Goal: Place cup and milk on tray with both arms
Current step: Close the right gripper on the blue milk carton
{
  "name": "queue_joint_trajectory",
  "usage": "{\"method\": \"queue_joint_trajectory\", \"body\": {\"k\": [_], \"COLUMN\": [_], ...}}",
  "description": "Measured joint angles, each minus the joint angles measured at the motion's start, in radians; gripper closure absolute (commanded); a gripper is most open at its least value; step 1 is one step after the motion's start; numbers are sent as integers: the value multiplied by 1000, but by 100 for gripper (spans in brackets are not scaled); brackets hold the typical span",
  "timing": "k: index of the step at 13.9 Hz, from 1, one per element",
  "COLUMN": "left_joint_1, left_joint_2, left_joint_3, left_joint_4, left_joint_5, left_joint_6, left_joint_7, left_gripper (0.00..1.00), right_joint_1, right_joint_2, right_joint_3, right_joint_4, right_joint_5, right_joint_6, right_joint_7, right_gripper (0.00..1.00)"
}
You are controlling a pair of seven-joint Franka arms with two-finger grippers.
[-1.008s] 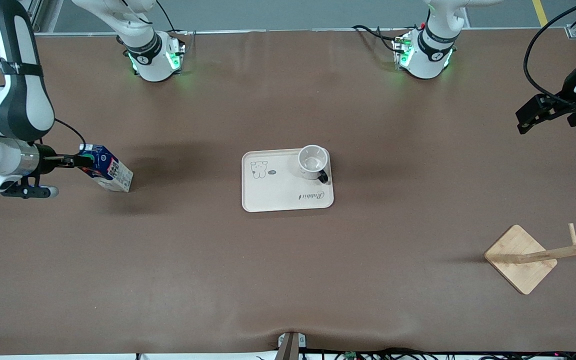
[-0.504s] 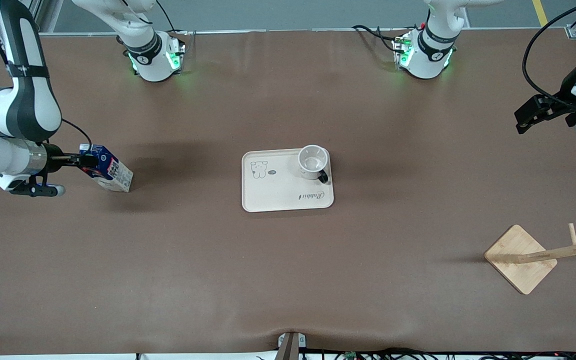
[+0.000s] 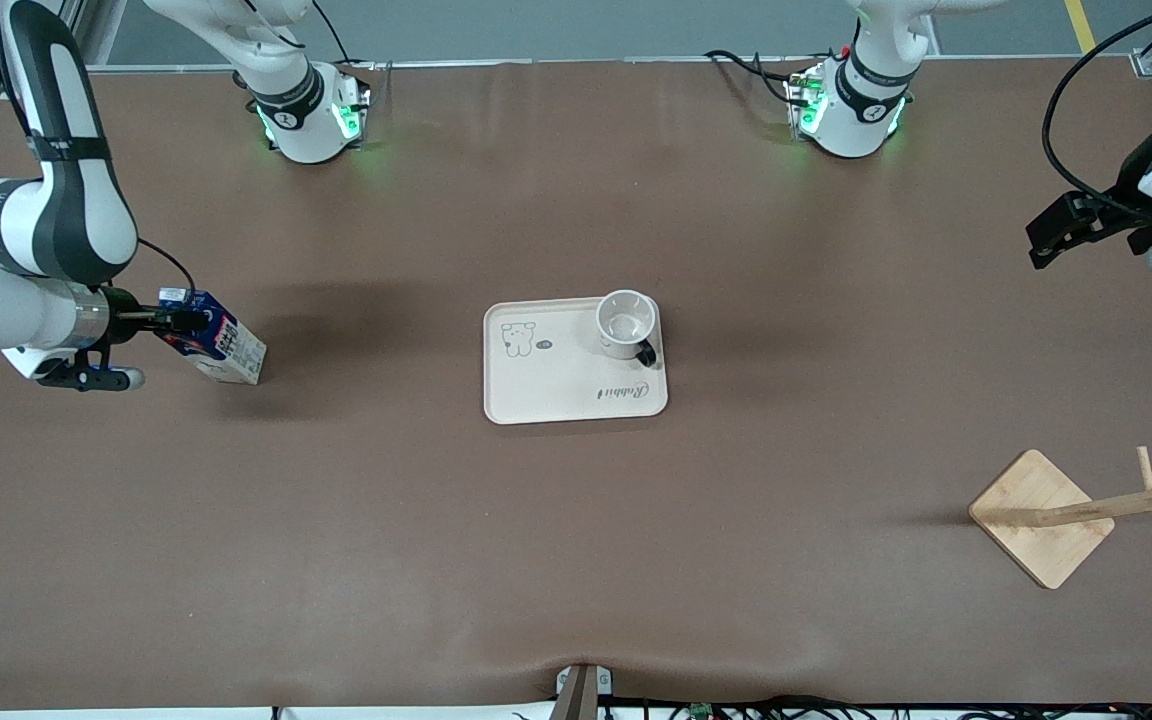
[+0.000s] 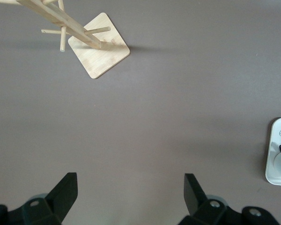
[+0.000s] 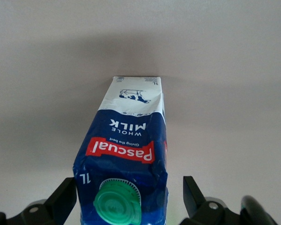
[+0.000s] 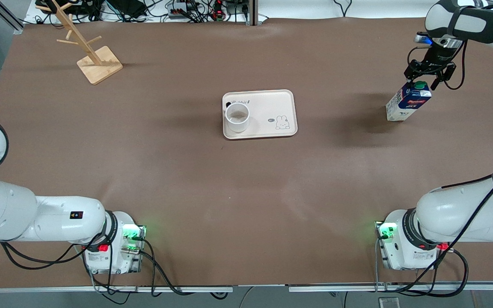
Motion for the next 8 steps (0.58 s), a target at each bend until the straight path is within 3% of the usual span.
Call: {"method": "queue_joint_trajectory", "body": {"k": [1,3,5,6,8], "left_joint_1": [0,0,0,0,1], "left_joint_2": [0,0,0,0,0], "left_joint_3": [0,0,0,0,2], "left_joint_4": [0,0,0,-1,-1], "left_joint_5": [0,0,0,0,0], "left_joint_6": [1,3,4,4,4], "left_joint_7": [0,0,0,0,0], "left_gripper": [0,0,0,0,0], "right_joint_1": [0,6,15,18,19], "right_joint_2": [0,-1,-4,-7,-10], "right_joint_3": [1,5,7,7,7], "right_joint_4": [-7,-24,-27,-28,-29], "right_joint_5": [1,2,2,2,2], "right_joint_6": [3,9,10,10,9], "right_joint_7": [9,23,33,36,36], "right_gripper": [0,57,95,100,100]}}
